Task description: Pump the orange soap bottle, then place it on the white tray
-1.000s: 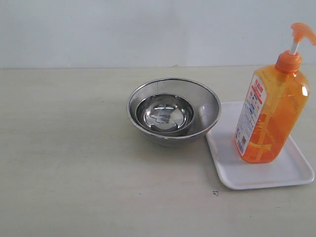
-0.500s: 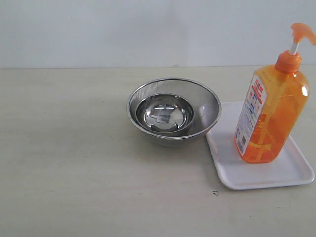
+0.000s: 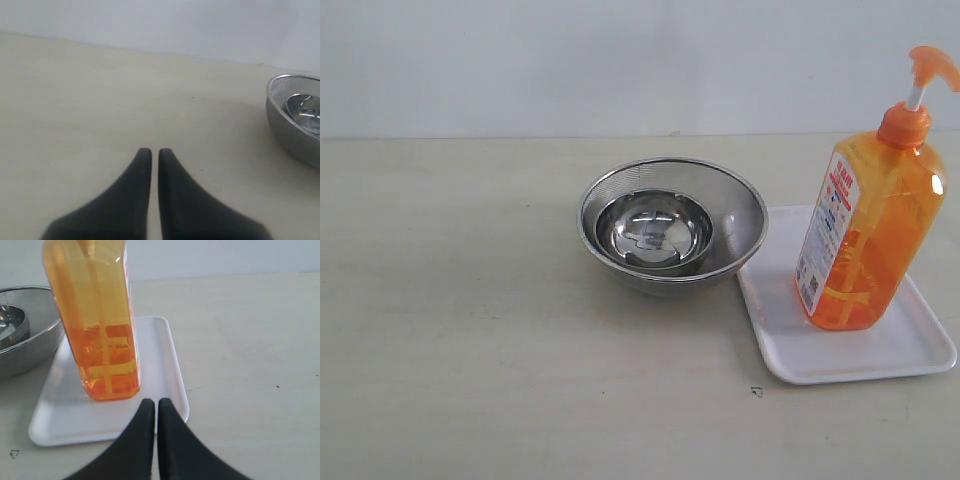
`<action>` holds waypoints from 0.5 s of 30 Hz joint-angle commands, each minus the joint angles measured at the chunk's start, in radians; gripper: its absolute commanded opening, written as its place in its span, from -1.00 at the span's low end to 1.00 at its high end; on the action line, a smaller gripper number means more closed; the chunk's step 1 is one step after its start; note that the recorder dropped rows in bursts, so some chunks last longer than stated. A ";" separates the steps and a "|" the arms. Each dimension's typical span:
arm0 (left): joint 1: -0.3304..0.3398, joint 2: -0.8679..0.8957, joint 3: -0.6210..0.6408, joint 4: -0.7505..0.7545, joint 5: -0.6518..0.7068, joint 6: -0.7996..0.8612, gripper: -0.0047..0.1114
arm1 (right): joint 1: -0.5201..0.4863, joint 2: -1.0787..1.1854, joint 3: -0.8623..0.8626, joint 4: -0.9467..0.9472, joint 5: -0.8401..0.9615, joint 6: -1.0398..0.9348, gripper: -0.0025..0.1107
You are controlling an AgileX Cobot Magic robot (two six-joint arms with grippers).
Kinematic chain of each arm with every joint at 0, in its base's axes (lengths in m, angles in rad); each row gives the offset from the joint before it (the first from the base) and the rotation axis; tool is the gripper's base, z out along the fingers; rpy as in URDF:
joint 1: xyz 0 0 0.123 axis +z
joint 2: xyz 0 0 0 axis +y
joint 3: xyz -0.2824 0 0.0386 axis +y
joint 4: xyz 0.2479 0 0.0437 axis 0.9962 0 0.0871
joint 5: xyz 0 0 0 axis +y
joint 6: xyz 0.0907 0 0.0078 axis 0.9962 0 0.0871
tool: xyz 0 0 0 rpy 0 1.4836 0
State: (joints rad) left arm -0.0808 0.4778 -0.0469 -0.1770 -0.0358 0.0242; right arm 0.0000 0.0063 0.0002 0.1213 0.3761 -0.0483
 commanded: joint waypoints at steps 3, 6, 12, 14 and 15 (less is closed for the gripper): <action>0.000 -0.006 0.004 -0.010 -0.019 0.007 -0.84 | 0.000 -0.006 0.000 0.000 -0.005 -0.003 -0.96; 0.000 -0.006 0.004 -0.010 -0.019 0.007 -0.84 | 0.000 -0.006 0.000 0.000 -0.005 -0.009 -0.96; 0.000 -0.103 0.005 -0.010 0.005 0.082 -0.84 | 0.000 -0.006 0.000 0.000 -0.005 -0.006 -0.96; 0.000 -0.165 0.005 -0.010 0.046 0.085 -0.84 | 0.000 -0.006 0.000 0.000 -0.005 -0.006 -0.96; 0.000 -0.189 0.005 -0.010 0.072 0.085 -0.84 | 0.000 -0.006 0.000 0.000 -0.005 -0.006 -0.96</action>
State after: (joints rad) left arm -0.0808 0.3537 -0.0469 -0.1794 -0.0133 0.0936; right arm 0.0000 0.0063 0.0002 0.1233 0.3761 -0.0483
